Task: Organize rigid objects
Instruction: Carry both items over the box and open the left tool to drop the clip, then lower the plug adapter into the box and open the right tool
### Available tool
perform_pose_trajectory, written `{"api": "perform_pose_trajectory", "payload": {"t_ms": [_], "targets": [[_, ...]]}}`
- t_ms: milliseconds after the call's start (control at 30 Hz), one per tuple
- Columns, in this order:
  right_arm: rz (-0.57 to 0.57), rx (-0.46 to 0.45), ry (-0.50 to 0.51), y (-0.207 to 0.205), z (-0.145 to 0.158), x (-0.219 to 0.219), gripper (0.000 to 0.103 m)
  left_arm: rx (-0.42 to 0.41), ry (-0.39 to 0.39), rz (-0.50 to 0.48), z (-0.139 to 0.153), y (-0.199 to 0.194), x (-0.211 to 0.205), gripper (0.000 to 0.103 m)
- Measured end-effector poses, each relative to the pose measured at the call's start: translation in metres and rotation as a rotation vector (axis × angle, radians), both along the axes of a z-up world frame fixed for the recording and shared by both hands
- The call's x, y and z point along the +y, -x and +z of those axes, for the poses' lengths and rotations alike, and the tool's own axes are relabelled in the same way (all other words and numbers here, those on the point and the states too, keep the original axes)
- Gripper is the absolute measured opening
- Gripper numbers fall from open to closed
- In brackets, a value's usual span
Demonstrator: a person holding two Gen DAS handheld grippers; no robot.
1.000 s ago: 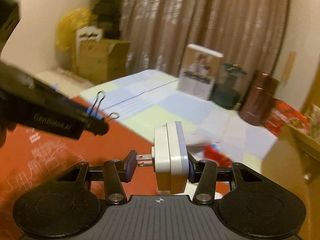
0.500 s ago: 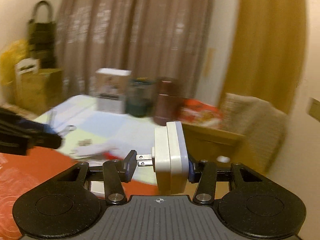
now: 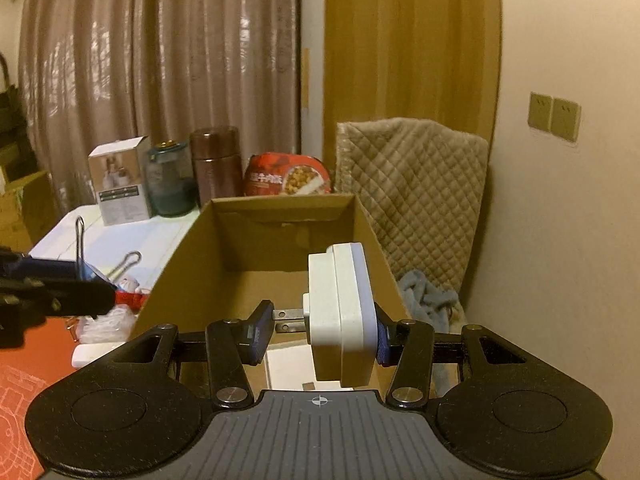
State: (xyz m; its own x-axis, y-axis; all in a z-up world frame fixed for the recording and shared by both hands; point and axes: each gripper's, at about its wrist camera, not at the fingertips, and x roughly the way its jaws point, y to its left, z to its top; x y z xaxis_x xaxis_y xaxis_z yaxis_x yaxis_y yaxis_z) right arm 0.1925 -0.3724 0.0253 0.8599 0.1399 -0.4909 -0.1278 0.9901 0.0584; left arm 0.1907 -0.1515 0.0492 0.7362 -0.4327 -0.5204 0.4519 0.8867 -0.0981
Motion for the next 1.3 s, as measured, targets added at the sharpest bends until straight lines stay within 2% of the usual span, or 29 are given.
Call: {"api": "perform_pose_trajectory", "payload": {"t_ms": [267,833,1300], "targets": [[0.012,0.024,-0.056,-0.006,-0.003,-0.01,0.046,0.031,-0.031,-0.004,-0.013,-0.009,-0.017,0.034],[0.001,0.082,-0.075,-0.015,-0.008,-0.009,0.046,0.064,-0.051,-0.027,-0.021,-0.018,-0.027,0.034],[-0.008,0.099,-0.087,-0.018,-0.011,-0.011,0.046,0.099,-0.058,0.02,-0.033,-0.03,-0.027,0.034]]}}
